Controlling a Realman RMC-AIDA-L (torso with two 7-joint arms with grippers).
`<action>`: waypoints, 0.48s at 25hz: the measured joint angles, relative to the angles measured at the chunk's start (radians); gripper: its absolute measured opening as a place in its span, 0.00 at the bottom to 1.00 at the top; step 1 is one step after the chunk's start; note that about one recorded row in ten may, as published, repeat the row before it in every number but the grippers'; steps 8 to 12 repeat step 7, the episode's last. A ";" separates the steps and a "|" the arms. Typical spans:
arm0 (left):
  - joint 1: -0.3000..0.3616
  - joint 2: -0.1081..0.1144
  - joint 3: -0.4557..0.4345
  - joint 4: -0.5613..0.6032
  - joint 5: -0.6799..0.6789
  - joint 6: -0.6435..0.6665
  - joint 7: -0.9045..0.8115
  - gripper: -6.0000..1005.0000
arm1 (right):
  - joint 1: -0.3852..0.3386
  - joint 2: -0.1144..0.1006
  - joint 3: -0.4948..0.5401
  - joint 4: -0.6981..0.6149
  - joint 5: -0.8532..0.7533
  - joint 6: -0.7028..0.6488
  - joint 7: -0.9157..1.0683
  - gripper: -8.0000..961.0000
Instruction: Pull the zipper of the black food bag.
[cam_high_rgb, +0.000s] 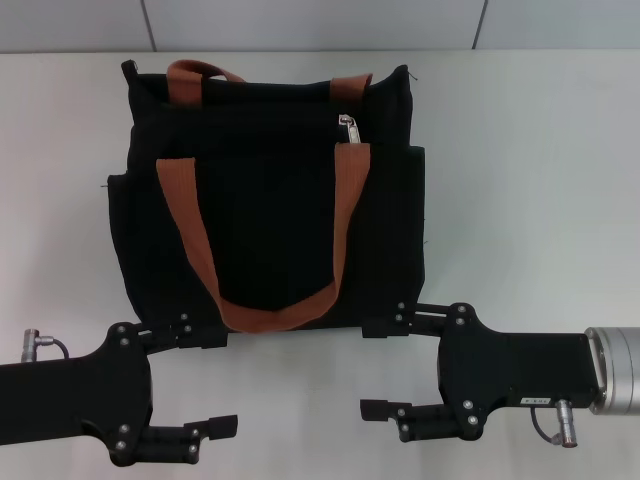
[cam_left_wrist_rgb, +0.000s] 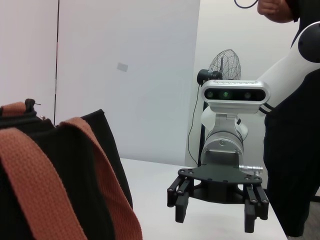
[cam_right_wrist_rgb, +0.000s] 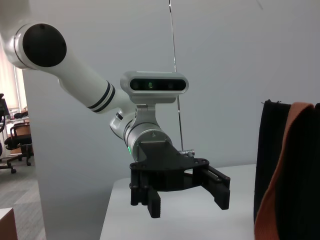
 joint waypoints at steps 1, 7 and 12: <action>0.000 0.000 0.000 0.000 0.000 0.000 0.000 0.83 | 0.000 0.000 0.000 0.000 0.000 0.000 0.000 0.79; 0.000 0.000 0.000 0.000 0.000 0.000 -0.001 0.83 | 0.002 0.000 0.000 0.000 0.000 0.001 0.000 0.79; 0.000 0.000 0.000 0.000 0.000 0.000 -0.001 0.83 | 0.002 0.000 0.000 0.000 0.000 0.001 0.000 0.79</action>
